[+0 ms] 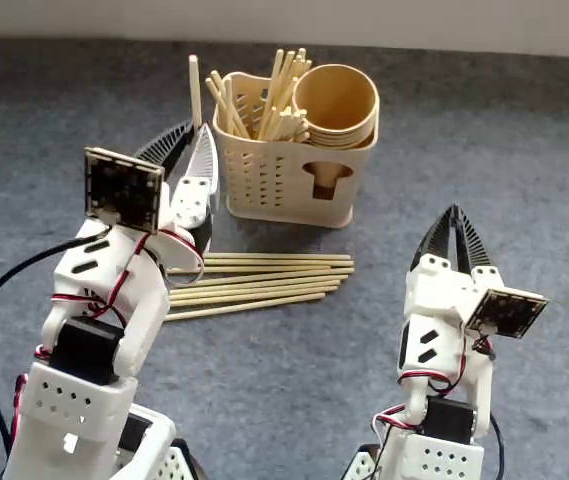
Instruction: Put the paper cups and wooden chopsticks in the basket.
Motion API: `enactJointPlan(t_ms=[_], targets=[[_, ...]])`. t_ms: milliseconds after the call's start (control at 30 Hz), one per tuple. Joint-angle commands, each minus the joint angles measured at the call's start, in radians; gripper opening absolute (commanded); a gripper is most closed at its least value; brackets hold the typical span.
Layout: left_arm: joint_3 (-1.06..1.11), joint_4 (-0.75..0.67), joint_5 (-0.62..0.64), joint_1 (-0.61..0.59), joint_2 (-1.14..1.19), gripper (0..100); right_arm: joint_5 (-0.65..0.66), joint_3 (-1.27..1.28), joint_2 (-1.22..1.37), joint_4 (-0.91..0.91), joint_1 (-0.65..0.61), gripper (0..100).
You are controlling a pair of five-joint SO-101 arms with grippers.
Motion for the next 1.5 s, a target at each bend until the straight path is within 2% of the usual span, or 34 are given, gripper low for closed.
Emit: enactJointPlan(t_ms=[0,200,433,700,867,1067,1267,1467], targets=[[-0.108,-0.121,0.003,-0.002,-0.021,1,0.012,-0.01,-0.012,-0.002,-0.007,1.9],[-0.206,-0.192,0.002,-0.002,-0.007,1,0.012,-0.01,-0.012,-0.002,-0.007,1.9],[-0.363,-0.324,0.008,-0.001,0.268,1,0.012,-0.01,-0.012,-0.002,-0.007,1.9],[-0.602,-0.325,0.008,-0.002,0.648,1,0.012,-0.01,-0.012,-0.002,-0.007,1.9],[-0.633,-0.325,0.008,-0.002,0.803,1,0.012,-0.01,-0.012,-0.002,-0.007,1.9],[-0.628,-0.321,0.008,-0.004,0.871,1,0.012,-0.01,-0.012,-0.002,-0.007,1.9],[-0.628,-0.167,0.008,-0.004,0.871,7,0.012,-0.01,-0.012,-0.002,-0.005,1.9],[-0.716,-0.011,0.008,-0.005,0.869,8,0.012,-0.01,-0.012,-0.002,-0.004,1.9]])
